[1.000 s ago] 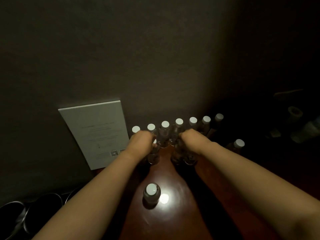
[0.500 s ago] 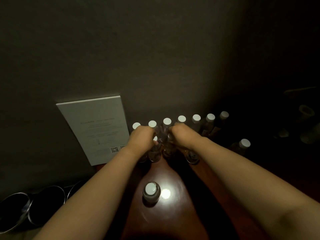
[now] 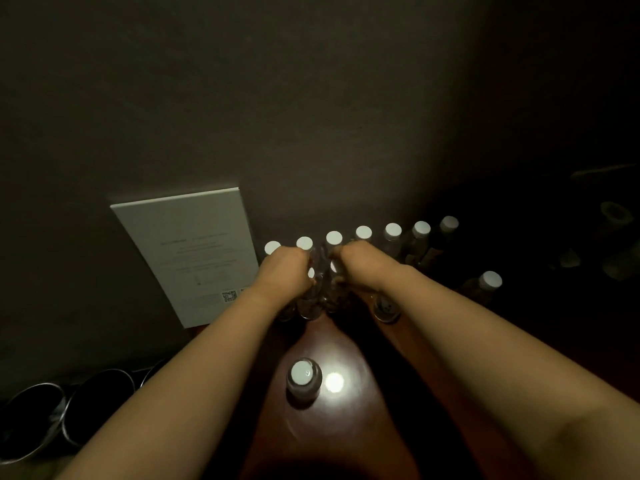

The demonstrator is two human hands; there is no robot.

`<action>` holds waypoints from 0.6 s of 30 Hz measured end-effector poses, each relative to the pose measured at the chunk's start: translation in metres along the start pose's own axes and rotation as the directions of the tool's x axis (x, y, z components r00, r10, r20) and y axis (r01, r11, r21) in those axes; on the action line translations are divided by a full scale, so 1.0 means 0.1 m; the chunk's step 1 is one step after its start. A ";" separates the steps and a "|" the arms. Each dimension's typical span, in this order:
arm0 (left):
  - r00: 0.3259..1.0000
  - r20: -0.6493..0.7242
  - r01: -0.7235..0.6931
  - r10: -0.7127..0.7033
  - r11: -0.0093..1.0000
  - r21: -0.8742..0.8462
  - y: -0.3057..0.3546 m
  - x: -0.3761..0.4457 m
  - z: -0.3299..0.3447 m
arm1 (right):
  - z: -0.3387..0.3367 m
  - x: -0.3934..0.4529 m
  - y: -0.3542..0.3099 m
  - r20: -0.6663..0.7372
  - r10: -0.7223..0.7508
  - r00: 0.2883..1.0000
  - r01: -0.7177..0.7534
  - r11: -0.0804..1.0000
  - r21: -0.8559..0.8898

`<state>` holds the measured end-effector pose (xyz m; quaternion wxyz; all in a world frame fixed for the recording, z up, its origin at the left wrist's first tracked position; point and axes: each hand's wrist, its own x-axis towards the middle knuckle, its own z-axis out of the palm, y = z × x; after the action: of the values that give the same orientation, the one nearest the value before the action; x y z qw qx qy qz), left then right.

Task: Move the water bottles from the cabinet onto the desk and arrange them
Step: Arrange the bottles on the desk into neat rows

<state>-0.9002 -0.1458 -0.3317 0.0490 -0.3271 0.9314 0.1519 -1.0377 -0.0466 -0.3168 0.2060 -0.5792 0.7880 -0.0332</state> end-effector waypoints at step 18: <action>0.991 -0.052 -0.120 0.120 0.993 0.013 0.38 0.13 0.12 | -0.08 -0.59 0.77 0.045 0.185 0.982 -0.185 0.983 -0.023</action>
<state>-0.9343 -0.1213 -0.3360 0.0165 -0.2742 0.9511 0.1415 -1.0954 0.0316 -0.3148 0.2212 -0.5060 0.8336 0.0072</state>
